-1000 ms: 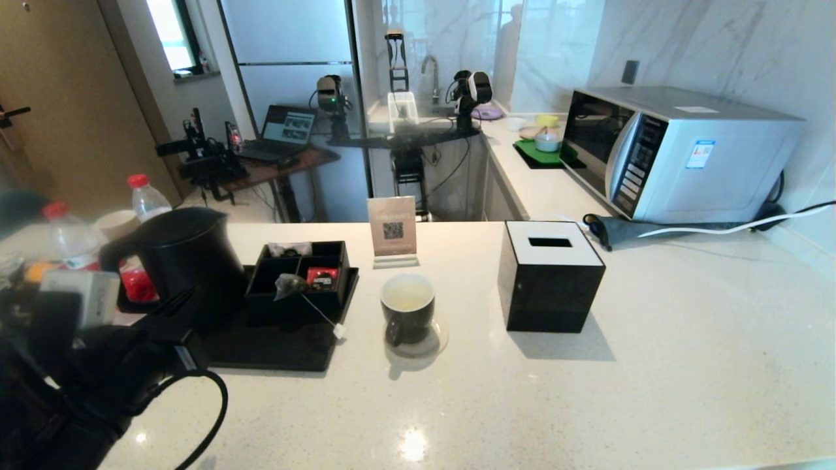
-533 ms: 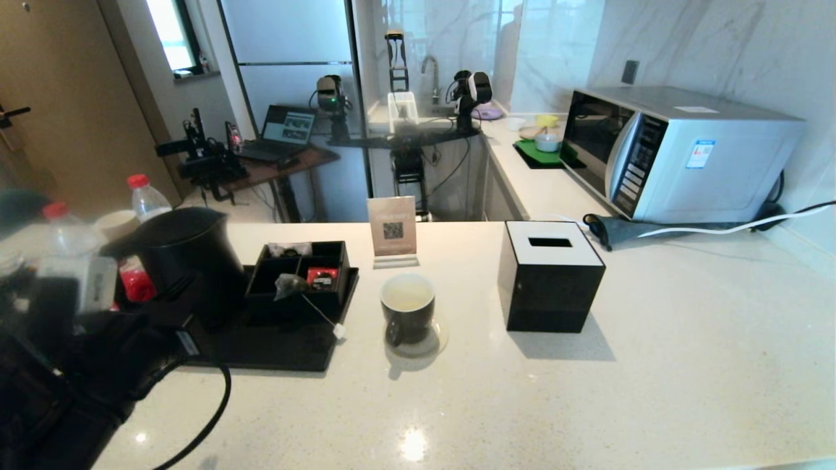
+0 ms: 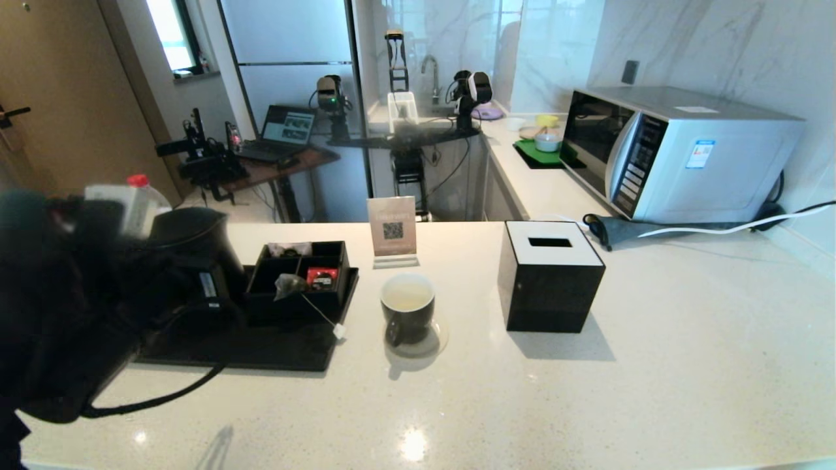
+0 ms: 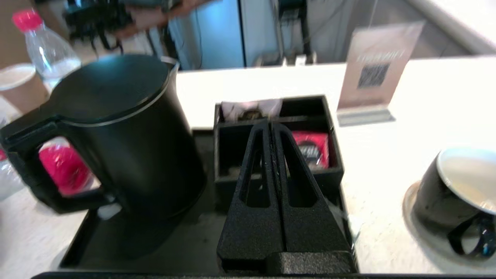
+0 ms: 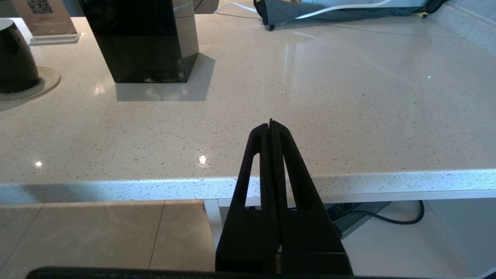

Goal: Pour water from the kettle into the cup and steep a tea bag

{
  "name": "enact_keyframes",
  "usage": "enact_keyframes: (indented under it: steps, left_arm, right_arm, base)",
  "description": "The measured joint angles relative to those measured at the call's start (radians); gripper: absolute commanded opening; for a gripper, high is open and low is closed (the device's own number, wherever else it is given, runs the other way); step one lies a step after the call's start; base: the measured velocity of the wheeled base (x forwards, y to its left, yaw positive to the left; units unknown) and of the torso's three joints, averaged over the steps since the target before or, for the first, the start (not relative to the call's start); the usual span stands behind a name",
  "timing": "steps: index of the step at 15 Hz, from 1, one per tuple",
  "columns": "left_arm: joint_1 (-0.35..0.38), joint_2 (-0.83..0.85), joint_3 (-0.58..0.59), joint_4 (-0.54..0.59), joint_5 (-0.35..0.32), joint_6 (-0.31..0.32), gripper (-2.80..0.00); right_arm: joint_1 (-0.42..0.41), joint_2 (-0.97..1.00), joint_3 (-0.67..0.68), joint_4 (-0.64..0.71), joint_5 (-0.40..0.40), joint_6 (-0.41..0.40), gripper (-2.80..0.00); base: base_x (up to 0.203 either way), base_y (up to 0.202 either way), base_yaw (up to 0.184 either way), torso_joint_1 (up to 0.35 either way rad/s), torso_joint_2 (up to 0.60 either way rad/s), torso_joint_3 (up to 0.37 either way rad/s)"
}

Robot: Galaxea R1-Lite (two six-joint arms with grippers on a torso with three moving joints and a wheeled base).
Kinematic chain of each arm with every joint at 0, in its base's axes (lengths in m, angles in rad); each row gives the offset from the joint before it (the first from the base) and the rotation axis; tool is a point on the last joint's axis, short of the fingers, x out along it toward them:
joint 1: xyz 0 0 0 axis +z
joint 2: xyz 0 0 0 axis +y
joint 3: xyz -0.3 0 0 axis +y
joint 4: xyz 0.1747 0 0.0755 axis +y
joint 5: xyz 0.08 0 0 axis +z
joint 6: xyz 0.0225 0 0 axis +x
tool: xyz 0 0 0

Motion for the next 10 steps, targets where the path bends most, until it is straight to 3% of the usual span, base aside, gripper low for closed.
enact_keyframes:
  steps: [3,5,6,10]
  left_arm:
    - [0.009,-0.008,-0.13,0.272,-0.002,-0.031,-2.8]
    - [0.015,0.017,-0.205,0.384,-0.003,-0.06,-2.8]
    - [0.02,0.036,-0.242,0.415,-0.004,-0.074,0.0]
    - [0.026,0.132,-0.344,0.491,-0.031,-0.134,0.0]
  right_arm:
    - [0.0,0.0,0.0,0.0,0.0,0.0,-2.8]
    - [0.0,0.0,0.0,0.0,0.0,0.0,-2.8]
    - [0.0,0.0,0.0,0.0,0.0,0.0,-2.8]
    - [0.0,0.0,0.0,0.0,0.0,0.0,-2.8]
  base:
    - [0.0,0.0,0.0,0.0,0.0,0.0]
    - [0.0,0.0,0.0,0.0,0.0,0.0]
    - [0.0,0.0,0.0,0.0,0.0,0.0]
    - [0.0,0.0,0.0,0.0,0.0,0.0]
